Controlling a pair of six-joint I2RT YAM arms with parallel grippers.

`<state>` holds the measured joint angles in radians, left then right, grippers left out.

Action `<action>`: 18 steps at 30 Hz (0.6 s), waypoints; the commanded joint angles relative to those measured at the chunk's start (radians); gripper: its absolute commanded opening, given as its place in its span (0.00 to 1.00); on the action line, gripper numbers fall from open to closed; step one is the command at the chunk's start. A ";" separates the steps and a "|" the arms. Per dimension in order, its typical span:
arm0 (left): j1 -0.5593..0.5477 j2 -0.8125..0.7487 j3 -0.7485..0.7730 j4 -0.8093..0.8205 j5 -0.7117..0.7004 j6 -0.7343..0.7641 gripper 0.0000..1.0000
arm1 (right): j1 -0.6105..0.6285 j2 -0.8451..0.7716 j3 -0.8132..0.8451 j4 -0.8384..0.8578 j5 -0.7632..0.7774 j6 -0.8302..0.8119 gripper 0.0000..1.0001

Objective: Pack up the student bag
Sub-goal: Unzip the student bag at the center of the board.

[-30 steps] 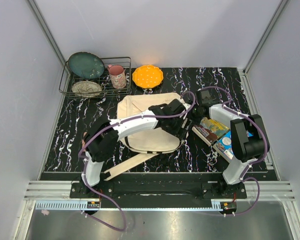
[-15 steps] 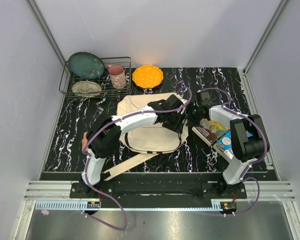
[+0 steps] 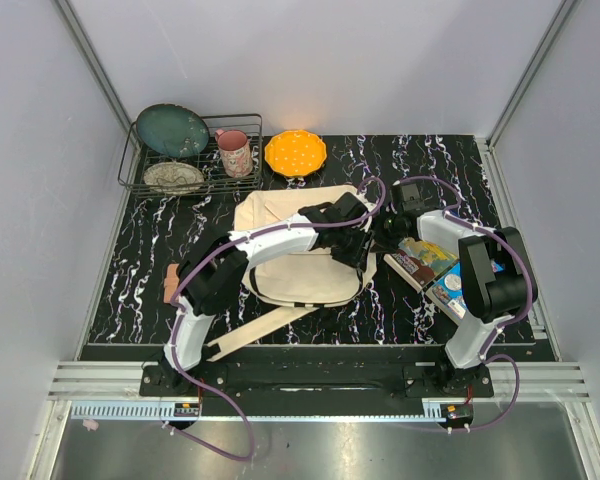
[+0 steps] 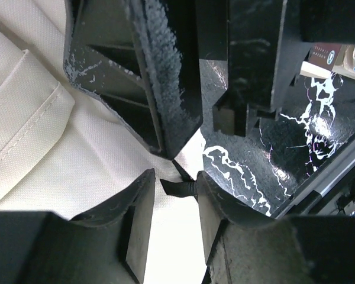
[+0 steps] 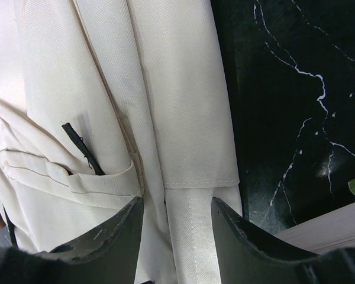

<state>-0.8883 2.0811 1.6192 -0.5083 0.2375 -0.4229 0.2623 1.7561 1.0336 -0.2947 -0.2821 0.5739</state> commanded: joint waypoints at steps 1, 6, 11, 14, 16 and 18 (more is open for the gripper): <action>-0.003 0.005 -0.010 0.048 0.042 -0.017 0.36 | 0.006 0.008 0.000 0.032 -0.019 -0.008 0.55; -0.003 0.007 -0.007 0.048 0.043 -0.017 0.25 | 0.005 0.008 -0.009 0.032 -0.017 -0.008 0.54; -0.003 0.010 -0.010 0.042 0.043 -0.016 0.09 | 0.005 0.009 -0.015 0.035 -0.019 -0.006 0.54; -0.001 0.008 -0.012 0.036 0.039 -0.014 0.00 | 0.005 0.013 -0.018 0.035 -0.023 -0.008 0.55; -0.001 0.005 -0.016 0.033 0.033 -0.010 0.00 | 0.005 0.011 -0.021 0.034 -0.031 -0.012 0.57; -0.003 -0.007 -0.025 0.033 0.025 -0.007 0.00 | 0.006 0.009 -0.021 0.035 -0.035 -0.016 0.59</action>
<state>-0.8883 2.0846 1.6093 -0.4992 0.2584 -0.4374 0.2623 1.7630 1.0203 -0.2806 -0.2874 0.5735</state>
